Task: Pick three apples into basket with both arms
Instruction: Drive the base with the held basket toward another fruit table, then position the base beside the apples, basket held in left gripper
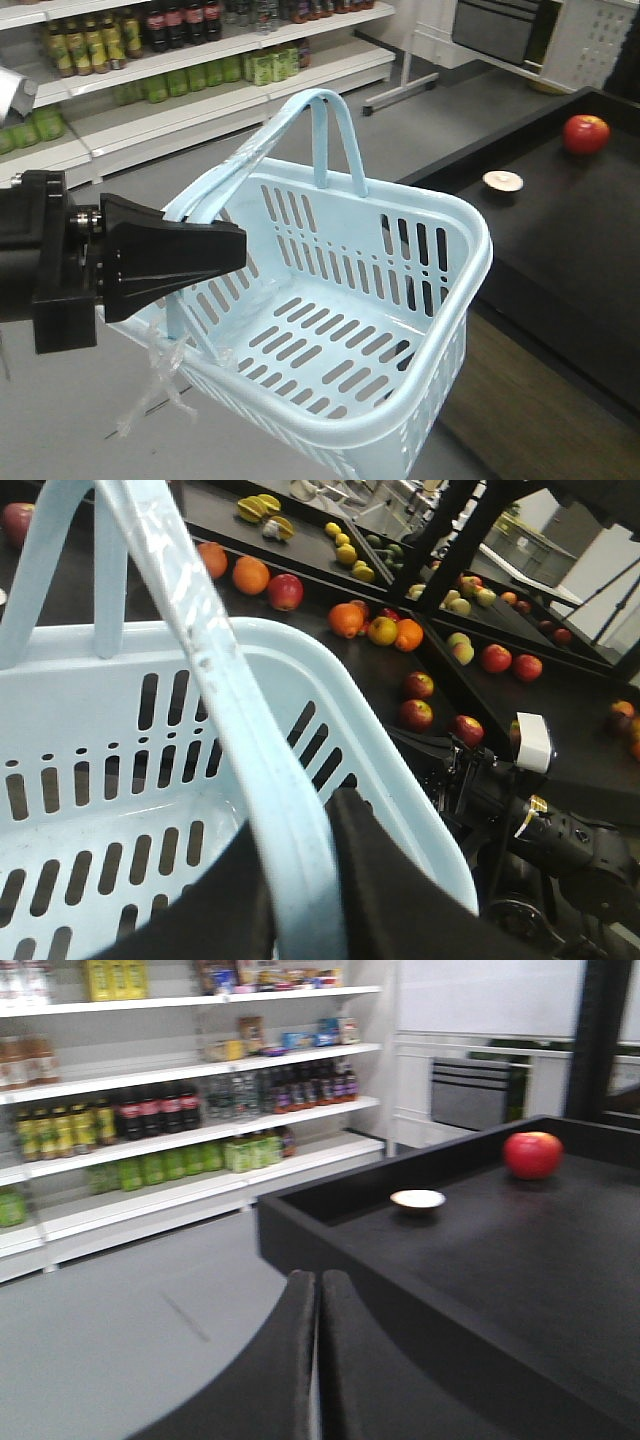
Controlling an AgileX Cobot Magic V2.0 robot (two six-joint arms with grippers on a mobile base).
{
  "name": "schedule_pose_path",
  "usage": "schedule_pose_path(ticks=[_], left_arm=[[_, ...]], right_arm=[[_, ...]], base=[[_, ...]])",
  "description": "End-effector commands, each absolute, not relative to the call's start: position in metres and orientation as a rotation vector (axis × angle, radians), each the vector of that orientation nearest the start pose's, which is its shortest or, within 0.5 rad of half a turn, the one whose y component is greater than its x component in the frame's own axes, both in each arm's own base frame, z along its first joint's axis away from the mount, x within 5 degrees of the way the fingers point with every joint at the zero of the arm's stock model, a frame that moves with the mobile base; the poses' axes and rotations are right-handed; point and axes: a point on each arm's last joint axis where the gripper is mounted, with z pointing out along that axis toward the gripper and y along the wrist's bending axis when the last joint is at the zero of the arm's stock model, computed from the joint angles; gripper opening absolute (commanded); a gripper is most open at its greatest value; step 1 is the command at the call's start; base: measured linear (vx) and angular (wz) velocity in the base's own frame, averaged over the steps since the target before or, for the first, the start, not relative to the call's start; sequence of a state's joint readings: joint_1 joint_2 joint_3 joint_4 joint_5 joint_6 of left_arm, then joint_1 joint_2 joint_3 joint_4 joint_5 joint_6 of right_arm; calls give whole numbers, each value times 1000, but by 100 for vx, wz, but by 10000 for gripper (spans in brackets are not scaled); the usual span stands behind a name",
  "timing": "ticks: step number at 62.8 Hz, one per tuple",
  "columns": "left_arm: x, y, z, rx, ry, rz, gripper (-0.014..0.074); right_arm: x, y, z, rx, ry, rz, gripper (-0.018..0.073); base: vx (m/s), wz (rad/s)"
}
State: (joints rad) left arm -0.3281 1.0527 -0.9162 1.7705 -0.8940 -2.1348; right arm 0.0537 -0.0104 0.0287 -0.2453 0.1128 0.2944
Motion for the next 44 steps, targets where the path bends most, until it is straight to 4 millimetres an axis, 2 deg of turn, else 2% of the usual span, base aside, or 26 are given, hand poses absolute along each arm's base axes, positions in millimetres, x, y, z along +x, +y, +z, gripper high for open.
schedule_pose_path(ticks=[1, 44], left_arm=[[164, -128, 394, 690, 1749, -1185, -7], [164, -128, 394, 690, 1749, -1185, -7]], right_arm=[[57, 2, 197, -2, 1543, 59, -4], [57, 2, 197, -2, 1543, 59, -4]], base=[[11, -61], [9, -53]])
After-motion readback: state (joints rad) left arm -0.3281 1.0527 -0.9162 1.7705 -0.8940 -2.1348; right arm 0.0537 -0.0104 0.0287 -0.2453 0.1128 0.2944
